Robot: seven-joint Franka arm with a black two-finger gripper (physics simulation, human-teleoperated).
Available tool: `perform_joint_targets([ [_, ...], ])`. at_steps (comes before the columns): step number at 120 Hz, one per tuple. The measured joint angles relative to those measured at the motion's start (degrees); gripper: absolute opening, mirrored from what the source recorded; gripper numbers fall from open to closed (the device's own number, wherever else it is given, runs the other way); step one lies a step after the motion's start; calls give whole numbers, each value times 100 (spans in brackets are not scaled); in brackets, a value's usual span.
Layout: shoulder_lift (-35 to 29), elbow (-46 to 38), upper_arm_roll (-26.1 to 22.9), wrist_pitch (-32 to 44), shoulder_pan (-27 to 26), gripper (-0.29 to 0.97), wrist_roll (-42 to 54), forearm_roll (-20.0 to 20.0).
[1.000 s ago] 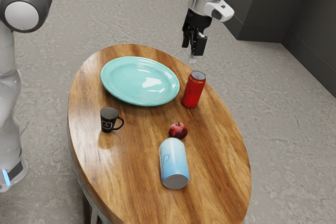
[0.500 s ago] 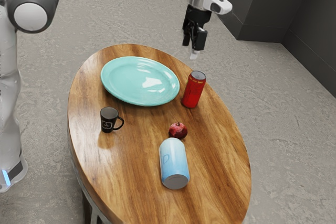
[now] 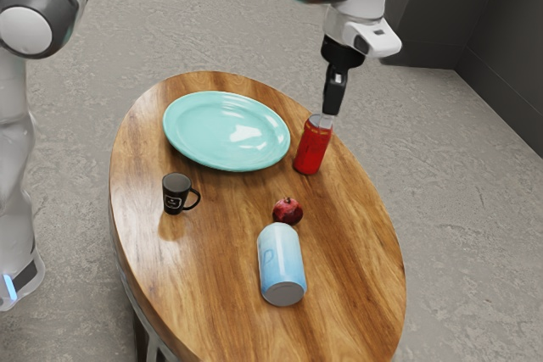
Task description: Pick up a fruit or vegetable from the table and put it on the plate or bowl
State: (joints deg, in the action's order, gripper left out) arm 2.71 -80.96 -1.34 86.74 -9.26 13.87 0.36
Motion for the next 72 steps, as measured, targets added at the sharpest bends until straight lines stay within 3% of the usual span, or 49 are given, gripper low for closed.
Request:
perform_joint_targets([
  [13,-81,-135,4,5,230,68,96,25],
  [25,-1115,-1227,0,62,288,68,167,45],
  [36,-1597,-1828,-5,153,87,68,236,61],
  [53,-1686,-2625,-33,497,57,68,349,53],
  [72,-1264,-2862,-50,1055,-4,68,448,43],
])
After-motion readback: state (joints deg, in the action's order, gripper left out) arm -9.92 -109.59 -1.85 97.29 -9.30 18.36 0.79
